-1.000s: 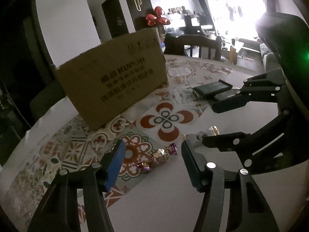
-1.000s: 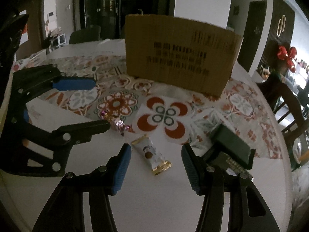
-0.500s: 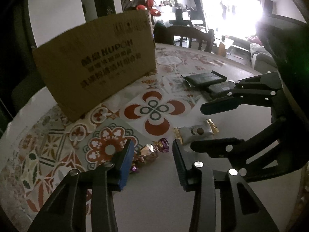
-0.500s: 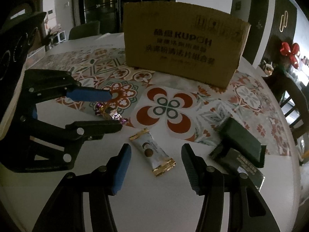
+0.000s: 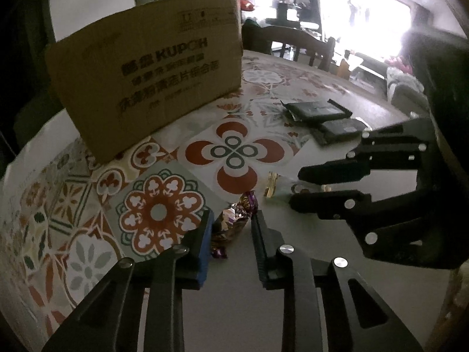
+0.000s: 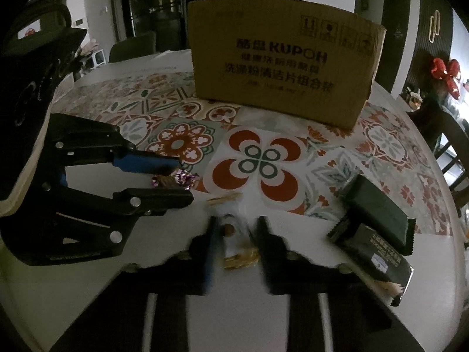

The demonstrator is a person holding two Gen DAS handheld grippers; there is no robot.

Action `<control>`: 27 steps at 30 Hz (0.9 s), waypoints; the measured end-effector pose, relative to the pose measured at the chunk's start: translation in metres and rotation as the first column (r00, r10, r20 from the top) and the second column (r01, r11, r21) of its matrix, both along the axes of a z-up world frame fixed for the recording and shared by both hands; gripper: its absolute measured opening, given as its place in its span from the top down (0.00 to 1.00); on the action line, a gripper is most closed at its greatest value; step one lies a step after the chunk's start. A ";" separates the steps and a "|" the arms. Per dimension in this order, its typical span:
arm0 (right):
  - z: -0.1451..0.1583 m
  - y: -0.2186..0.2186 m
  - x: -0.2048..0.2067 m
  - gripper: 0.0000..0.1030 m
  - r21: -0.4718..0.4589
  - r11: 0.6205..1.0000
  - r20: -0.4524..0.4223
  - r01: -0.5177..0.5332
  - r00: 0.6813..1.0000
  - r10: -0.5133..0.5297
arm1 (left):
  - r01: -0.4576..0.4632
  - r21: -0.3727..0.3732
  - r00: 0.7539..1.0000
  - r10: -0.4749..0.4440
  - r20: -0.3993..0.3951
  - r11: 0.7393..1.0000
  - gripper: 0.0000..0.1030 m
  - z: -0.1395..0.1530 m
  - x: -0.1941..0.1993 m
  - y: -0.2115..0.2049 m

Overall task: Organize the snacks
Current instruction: 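Grasp the purple-wrapped candies with the left tool while the right tool grasps the white stick snack, then carry the purple candies and white stick snack in both tools over the box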

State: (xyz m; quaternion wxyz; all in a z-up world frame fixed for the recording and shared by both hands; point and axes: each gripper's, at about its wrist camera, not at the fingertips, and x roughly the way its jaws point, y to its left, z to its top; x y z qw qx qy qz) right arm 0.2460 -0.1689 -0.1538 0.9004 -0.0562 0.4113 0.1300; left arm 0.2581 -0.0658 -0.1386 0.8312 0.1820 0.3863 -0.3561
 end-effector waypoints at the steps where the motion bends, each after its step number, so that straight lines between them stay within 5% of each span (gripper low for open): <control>1: 0.000 -0.001 0.000 0.79 0.008 1.000 -0.001 0.001 1.000 -0.001 | -0.015 -0.007 1.000 0.015 -0.010 1.000 0.76 0.000 0.000 0.001; 12: 0.010 -0.010 -0.007 0.80 0.068 0.997 0.020 0.020 1.000 -0.021 | -0.151 -0.078 0.988 0.148 -0.036 0.985 0.76 0.019 -0.012 0.009; 27: 0.070 -0.025 -0.026 0.80 0.118 0.992 0.208 0.034 0.976 -0.058 | -0.274 -0.210 0.954 0.293 0.062 0.938 0.76 0.086 -0.025 0.010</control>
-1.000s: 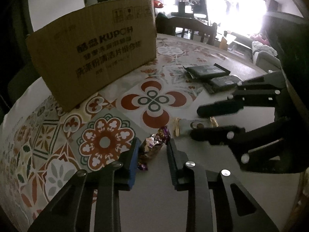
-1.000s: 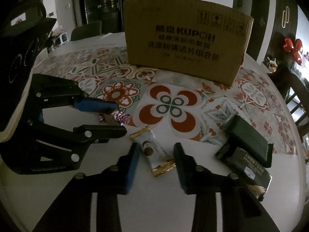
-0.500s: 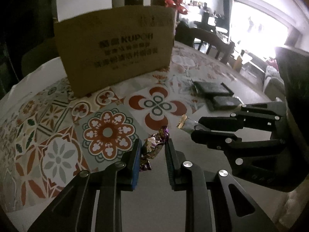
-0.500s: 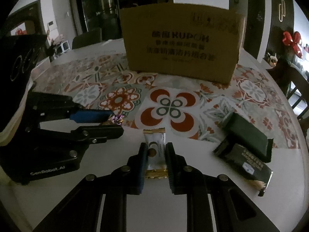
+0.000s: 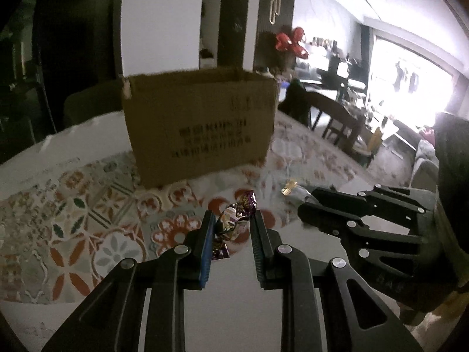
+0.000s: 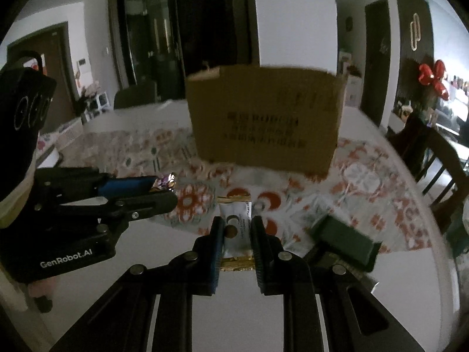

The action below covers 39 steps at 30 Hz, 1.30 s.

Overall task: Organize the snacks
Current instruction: 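Carry the purple candies and white stick snack in both tools over the box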

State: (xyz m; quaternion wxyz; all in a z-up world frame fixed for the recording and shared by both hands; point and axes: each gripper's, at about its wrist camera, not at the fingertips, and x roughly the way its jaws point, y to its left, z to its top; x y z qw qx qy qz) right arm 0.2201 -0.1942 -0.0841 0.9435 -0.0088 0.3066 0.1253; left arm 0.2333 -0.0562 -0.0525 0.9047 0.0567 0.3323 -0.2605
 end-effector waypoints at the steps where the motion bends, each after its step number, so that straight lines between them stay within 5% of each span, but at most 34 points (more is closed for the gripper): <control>1: 0.004 -0.001 0.000 0.80 0.003 1.000 0.013 0.003 1.000 -0.003 | -0.006 -0.005 1.000 0.006 0.010 1.000 0.76 0.004 0.000 0.000; 19: 0.083 -0.016 0.028 0.80 0.086 0.996 0.223 0.011 0.974 -0.030 | -0.078 -0.098 0.975 0.096 0.198 0.992 0.76 0.080 0.030 -0.001; 39: 0.119 -0.029 0.120 0.80 0.050 0.999 0.253 0.008 0.967 -0.020 | -0.150 -0.113 0.969 0.169 0.179 0.982 0.76 0.102 0.126 -0.017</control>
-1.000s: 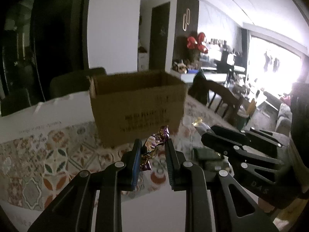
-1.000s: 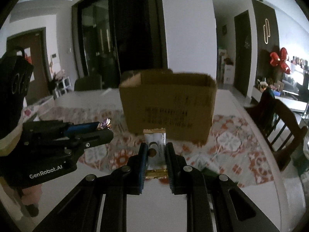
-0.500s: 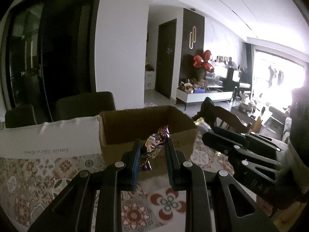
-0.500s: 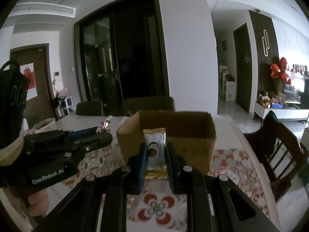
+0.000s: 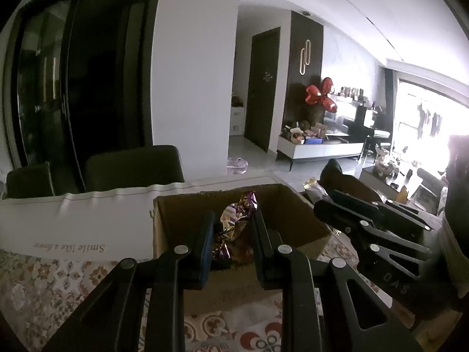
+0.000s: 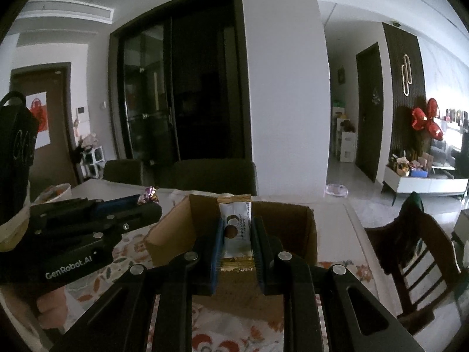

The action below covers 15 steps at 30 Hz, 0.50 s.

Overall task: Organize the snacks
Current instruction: 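Open both tools to drop the purple candies and stick snack into the box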

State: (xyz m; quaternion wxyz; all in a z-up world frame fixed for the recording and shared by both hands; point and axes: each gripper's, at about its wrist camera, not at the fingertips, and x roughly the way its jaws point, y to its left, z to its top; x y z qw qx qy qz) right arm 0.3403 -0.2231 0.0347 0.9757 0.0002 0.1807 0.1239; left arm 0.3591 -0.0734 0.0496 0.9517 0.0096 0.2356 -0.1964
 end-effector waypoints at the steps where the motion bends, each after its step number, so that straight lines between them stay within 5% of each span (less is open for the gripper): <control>1: 0.000 -0.001 0.008 0.80 -0.002 1.000 -0.009 -0.001 1.000 0.001 | -0.001 -0.001 1.000 0.001 -0.005 1.000 0.76 0.000 0.004 -0.001; 8: -0.006 -0.007 0.050 0.80 -0.002 1.000 -0.067 0.002 0.998 -0.002 | -0.013 0.004 0.996 0.013 -0.086 1.000 0.75 -0.010 0.050 -0.006; 11: -0.012 -0.008 0.064 0.80 -0.002 1.000 -0.094 0.011 0.995 -0.012 | -0.023 0.025 0.994 0.026 -0.107 0.999 0.66 -0.015 0.064 -0.008; 13: -0.018 -0.010 0.071 0.78 -0.006 1.000 -0.120 0.017 0.993 -0.017 | -0.048 0.036 0.993 0.052 -0.109 0.998 0.46 -0.017 0.067 -0.006; 15: -0.021 -0.010 0.074 0.56 -0.018 0.999 -0.134 0.040 0.990 -0.042 | -0.068 0.033 0.992 0.071 -0.105 0.997 0.39 -0.019 0.065 -0.004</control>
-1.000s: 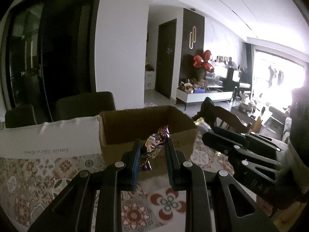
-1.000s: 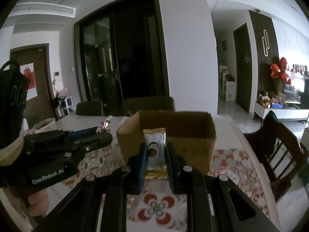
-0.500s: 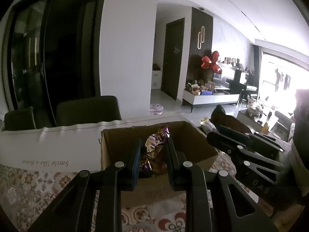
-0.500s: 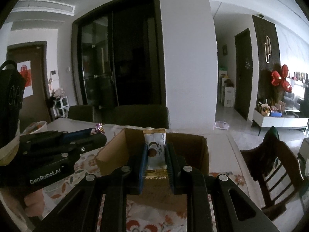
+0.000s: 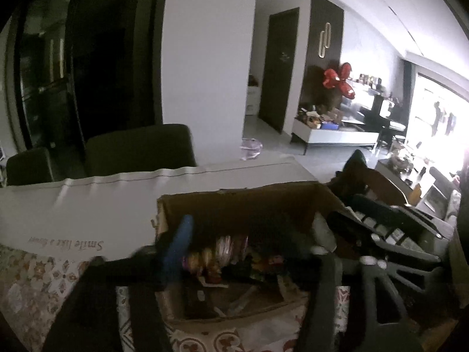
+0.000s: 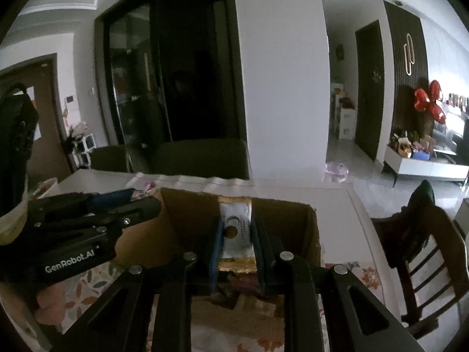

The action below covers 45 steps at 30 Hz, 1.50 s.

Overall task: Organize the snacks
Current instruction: 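Open both tools to drop the purple candies and stick snack into the box, then move both open tools toward the dark green pack and black cracker pack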

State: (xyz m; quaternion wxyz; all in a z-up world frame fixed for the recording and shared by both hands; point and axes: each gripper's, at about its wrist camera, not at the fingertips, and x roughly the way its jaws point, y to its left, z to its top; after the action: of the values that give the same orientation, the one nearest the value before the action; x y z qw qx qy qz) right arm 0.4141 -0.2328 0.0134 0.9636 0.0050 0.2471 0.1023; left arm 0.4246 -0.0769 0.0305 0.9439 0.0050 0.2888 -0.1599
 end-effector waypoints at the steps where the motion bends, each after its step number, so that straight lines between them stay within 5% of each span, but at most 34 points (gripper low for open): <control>1: -0.002 -0.001 0.000 0.50 -0.011 1.000 -0.002 0.026 1.000 -0.026 | -0.003 0.000 1.000 0.003 0.004 1.000 0.39 -0.001 -0.002 0.002; 6: -0.002 -0.006 -0.012 0.23 -0.043 0.994 0.034 0.097 0.995 -0.096 | -0.047 0.033 0.999 0.047 0.026 0.998 0.27 0.000 -0.018 0.006; 12: 0.008 -0.015 -0.042 0.07 0.000 0.993 0.055 0.121 0.991 -0.121 | -0.053 0.043 0.997 0.050 0.067 0.998 0.18 0.006 -0.054 0.004; 27: 0.011 -0.051 -0.155 0.07 0.013 0.982 0.090 0.191 0.977 -0.191 | 0.050 0.114 0.982 -0.070 0.174 0.992 0.16 0.009 -0.157 -0.031; 45: -0.064 -0.066 -0.200 0.07 -0.081 0.995 -0.123 0.061 0.990 -0.070 | 0.066 0.177 0.997 -0.057 -0.052 0.982 0.17 -0.078 -0.205 -0.057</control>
State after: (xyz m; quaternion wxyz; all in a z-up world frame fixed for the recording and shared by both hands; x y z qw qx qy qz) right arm 0.2145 -0.2986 -0.0501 0.9484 -0.0176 0.3108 0.0605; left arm 0.2195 -0.1342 -0.0472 0.9273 0.0949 0.3237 -0.1625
